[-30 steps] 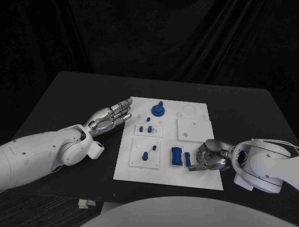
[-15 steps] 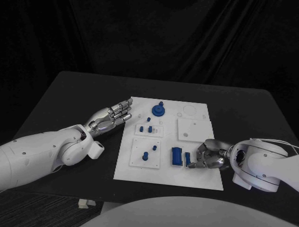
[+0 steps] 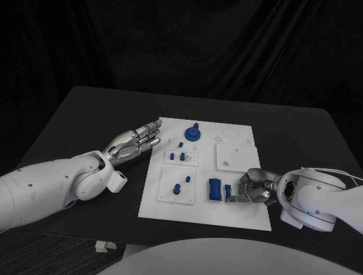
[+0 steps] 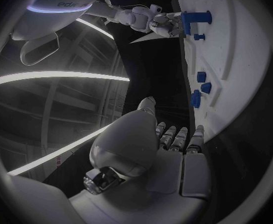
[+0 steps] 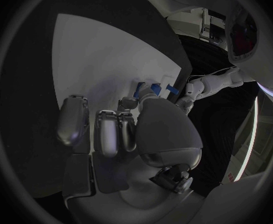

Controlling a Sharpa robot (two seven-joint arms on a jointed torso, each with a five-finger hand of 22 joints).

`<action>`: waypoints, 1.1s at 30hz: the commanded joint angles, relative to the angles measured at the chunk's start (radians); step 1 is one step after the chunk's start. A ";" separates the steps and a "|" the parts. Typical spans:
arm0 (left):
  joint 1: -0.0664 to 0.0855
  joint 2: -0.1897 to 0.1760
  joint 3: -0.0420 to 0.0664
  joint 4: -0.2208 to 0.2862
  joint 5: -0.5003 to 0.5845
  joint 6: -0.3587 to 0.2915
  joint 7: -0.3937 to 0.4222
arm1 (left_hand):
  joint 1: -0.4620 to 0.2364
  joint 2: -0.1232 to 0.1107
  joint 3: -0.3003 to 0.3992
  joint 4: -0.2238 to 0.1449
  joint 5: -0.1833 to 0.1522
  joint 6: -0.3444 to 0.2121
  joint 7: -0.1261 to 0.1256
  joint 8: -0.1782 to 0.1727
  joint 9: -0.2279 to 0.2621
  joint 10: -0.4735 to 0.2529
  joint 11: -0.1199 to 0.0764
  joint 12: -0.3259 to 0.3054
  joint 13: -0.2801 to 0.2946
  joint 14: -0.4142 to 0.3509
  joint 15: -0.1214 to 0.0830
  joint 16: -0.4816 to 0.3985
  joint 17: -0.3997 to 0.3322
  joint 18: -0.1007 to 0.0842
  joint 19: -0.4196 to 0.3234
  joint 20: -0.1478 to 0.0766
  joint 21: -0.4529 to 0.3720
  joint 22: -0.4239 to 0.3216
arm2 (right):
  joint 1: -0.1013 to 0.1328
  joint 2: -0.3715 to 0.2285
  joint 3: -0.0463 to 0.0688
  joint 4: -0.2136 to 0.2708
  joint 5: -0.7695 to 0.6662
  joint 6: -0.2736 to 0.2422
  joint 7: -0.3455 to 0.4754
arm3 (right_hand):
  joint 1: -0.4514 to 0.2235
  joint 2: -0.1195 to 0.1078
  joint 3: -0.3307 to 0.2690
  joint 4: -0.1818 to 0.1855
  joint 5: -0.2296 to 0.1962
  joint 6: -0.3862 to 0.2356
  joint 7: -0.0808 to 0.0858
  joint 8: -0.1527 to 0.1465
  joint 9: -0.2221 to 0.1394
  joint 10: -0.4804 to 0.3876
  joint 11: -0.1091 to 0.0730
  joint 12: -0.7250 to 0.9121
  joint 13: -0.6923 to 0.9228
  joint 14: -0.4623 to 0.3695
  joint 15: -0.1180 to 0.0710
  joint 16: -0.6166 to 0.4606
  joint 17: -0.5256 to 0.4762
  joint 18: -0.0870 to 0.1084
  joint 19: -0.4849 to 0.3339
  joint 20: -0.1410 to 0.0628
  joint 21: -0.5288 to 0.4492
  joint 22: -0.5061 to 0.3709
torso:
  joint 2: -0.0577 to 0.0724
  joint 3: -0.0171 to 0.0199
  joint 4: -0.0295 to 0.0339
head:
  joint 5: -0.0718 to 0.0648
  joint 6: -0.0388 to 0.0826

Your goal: Assemble the parts on the task board

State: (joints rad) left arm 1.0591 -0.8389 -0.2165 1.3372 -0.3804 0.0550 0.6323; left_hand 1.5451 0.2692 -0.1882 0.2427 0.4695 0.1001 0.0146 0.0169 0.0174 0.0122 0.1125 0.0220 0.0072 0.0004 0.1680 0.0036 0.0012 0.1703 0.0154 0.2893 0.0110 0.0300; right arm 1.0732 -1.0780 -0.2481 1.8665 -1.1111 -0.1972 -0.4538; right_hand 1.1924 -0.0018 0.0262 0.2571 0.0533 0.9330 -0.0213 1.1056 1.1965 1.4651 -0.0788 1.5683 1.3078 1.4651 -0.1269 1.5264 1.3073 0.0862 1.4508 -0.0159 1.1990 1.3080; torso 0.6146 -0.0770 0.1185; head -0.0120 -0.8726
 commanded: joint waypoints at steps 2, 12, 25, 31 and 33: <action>-0.002 0.002 0.001 0.001 0.004 0.013 0.011 | 0.004 0.002 0.002 0.004 -0.003 0.001 0.004 0.004 0.001 0.000 0.009 0.003 0.001 0.000 0.008 -0.004 -0.001 0.003 0.001 0.004 0.003 0.001 | -0.006 0.003 0.000 -0.001 -0.007 -0.007 -0.022 | 0.015 0.015 -0.001 -0.018 -0.004 0.016 -0.002 0.010 0.009 0.106 -0.006 0.003 0.263 0.086 -0.010 0.003 0.156 -0.008 0.000 -0.006 0.000 0.159 | 0.001 0.0000 0.0003 | 0.001 0.000; -0.003 -0.003 0.001 0.004 0.004 0.012 0.016 | 0.003 0.002 0.002 0.004 -0.001 0.002 0.004 0.004 0.002 0.000 0.009 0.003 0.001 0.000 0.008 -0.004 -0.001 0.003 0.001 0.004 0.003 0.001 | -0.012 -0.010 0.000 0.012 -0.007 -0.039 0.016 | -0.012 -0.050 -0.067 -0.019 -0.004 0.009 -0.001 0.006 0.017 0.106 -0.006 0.003 0.263 0.085 -0.010 0.003 0.155 -0.008 0.000 -0.007 0.002 0.160 | 0.001 0.0002 0.0002 | 0.001 0.000; 0.013 -0.064 0.002 0.080 0.004 -0.050 0.049 | -0.024 -0.011 -0.016 0.042 -0.016 0.037 0.010 0.010 0.006 0.007 0.003 0.013 0.004 0.000 -0.009 -0.004 -0.001 0.004 0.001 0.001 0.003 0.000 | 0.081 -0.094 0.000 0.016 0.188 -0.473 0.347 | -0.386 0.054 -0.222 0.036 0.115 -0.058 -0.002 -0.165 -0.078 0.106 -0.010 0.003 0.263 0.067 -0.008 -0.034 0.074 -0.004 -0.013 -0.006 -0.019 0.153 | -0.002 0.0007 -0.0015 | -0.027 0.000; 0.037 -0.054 0.002 0.095 0.004 -0.096 0.104 | -0.089 -0.002 -0.060 0.052 -0.079 0.070 0.007 0.011 0.008 0.014 -0.024 0.021 0.006 0.000 -0.053 -0.004 -0.001 0.009 -0.004 -0.020 0.000 -0.007 | 0.119 -0.091 0.000 -0.037 0.411 -0.675 0.659 | -0.360 0.147 -0.321 0.031 0.193 -0.053 0.047 -0.462 -0.302 -0.009 0.033 -0.166 0.113 -0.043 0.033 -0.375 -0.401 0.075 -0.182 0.029 -0.541 -0.038 | -0.017 0.0015 -0.0040 | -0.034 0.000; 0.039 -0.050 0.002 0.094 0.004 -0.107 0.122 | -0.106 0.000 -0.072 0.051 -0.111 0.076 -0.001 0.011 0.009 0.014 -0.043 0.021 0.006 0.000 -0.070 -0.004 -0.001 0.009 -0.006 -0.038 -0.002 -0.010 | 0.117 -0.078 0.000 -0.061 0.475 -0.696 0.746 | -0.354 0.169 -0.346 0.034 0.184 -0.059 0.072 -0.527 -0.366 -0.179 0.064 -0.440 -0.115 -0.143 0.058 -0.694 -0.756 0.097 -0.259 0.052 -0.758 -0.146 | -0.028 0.0021 -0.0059 | -0.032 0.000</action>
State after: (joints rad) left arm 1.0954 -0.8919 -0.2155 1.4287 -0.3804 -0.0025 0.6617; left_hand 1.4469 0.2683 -0.2544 0.2937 0.3704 0.1705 0.0157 0.0250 0.0253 0.0265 0.0767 0.0379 0.0120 0.0004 0.1034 0.0036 0.0008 0.1702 0.0100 0.2581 0.0110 0.0215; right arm 1.1905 -1.1623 -0.2478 1.8161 -0.8178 -0.7313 0.0410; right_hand 0.8336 0.1564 -0.3109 0.2911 0.2432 0.8766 0.0398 0.6048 0.8563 1.3501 -0.0267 1.2365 1.2558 1.3590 -0.0804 0.9559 0.6812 0.1727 1.2163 0.0286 0.5077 1.1954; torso 0.6024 -0.0757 0.1152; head -0.0454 -0.8726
